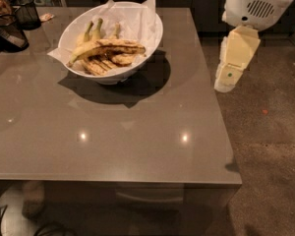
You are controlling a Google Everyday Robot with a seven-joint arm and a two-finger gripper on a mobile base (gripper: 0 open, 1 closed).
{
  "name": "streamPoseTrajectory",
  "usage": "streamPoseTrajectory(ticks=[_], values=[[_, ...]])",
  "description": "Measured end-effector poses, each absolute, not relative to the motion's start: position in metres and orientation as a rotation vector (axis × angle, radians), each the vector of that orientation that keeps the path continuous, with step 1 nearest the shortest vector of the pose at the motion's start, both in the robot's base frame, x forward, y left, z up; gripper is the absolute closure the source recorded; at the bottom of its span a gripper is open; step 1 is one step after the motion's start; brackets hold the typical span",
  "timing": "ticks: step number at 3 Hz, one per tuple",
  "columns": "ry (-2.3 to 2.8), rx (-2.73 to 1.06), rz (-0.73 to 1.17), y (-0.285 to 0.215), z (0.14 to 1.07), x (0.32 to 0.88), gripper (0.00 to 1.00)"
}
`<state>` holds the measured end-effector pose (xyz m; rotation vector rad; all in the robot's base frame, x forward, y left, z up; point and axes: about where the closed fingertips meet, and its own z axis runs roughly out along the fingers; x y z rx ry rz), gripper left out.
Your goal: Pick banana from white bowl
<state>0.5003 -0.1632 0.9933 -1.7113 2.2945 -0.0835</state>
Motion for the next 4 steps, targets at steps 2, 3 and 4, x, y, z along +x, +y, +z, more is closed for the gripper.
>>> streamPoseTrajectory(ticks=[2,3,4], values=[[2.192,-1.724,-0.122,-0.129,1.013,0.535,0.00],[2.106,-1.844,-0.200,-0.087,1.027,0.558,0.00],[1.974,-1.948,-0.298,-0.053,1.036,0.567,0.00]])
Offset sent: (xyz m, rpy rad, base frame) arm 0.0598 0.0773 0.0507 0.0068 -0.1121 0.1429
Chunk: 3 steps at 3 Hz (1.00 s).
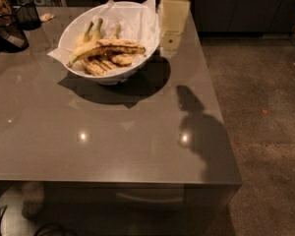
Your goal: Pick banana from white bowl
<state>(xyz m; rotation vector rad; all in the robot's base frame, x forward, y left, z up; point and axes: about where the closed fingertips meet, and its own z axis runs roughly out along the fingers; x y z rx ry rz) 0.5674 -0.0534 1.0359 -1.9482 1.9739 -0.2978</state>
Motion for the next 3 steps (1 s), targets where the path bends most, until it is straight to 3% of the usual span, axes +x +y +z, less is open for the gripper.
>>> streamPoseTrajectory(ticks=[2,3], values=[[1.934,-1.993,-0.251,-0.034,1.029,0.591,0.00],[1.826,-2.059,-0.259,0.009,1.041,0.621,0.00]])
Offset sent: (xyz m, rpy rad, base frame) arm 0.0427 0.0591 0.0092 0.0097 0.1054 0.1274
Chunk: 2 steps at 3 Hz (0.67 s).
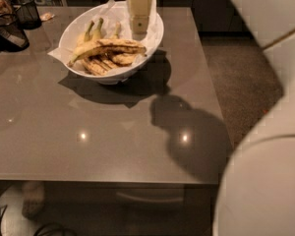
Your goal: Pick banana from white bowl
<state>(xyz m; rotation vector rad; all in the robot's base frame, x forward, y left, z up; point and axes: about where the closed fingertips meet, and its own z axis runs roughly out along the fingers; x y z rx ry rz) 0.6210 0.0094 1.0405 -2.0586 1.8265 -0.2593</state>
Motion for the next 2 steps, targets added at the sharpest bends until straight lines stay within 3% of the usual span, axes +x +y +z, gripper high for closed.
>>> streamPoseTrajectory(ticks=[2], values=[[1.699,-2.072,-0.289,0.057,1.055,0.649,0.00]])
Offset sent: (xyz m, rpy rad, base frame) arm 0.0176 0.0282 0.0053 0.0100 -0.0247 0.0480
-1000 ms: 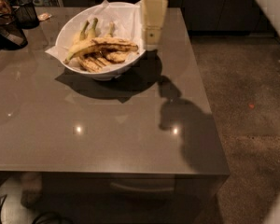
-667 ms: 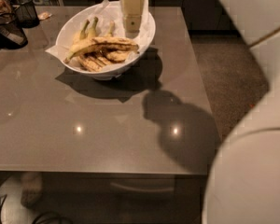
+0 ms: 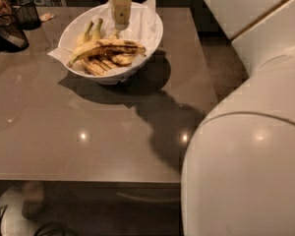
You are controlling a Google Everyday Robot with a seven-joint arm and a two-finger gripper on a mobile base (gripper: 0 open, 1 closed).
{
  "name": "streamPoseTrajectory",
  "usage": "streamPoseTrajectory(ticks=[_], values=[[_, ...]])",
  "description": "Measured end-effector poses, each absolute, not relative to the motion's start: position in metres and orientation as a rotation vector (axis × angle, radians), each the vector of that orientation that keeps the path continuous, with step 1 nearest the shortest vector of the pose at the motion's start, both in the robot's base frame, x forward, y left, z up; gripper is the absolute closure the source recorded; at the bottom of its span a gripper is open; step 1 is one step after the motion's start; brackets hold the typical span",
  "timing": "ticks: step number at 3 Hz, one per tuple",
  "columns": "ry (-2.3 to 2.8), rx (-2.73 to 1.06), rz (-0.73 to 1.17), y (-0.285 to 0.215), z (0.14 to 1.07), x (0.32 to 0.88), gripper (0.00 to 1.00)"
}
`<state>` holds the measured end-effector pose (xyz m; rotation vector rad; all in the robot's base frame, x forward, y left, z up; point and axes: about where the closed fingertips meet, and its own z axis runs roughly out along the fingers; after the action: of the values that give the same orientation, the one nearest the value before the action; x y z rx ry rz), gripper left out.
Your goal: Pick banana from white bowl
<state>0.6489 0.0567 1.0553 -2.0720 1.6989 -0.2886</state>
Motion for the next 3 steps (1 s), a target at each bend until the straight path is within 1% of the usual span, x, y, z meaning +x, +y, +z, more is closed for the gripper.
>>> streamPoseTrajectory(ticks=[1,2,3], values=[[1.754,-2.029,-0.171,0.056,1.035,0.664,0.00],[1.789,-2.008,-0.003,0.064,1.008,0.681,0.00],[1.783,-1.989,0.153,0.075,0.987,0.694,0.04]])
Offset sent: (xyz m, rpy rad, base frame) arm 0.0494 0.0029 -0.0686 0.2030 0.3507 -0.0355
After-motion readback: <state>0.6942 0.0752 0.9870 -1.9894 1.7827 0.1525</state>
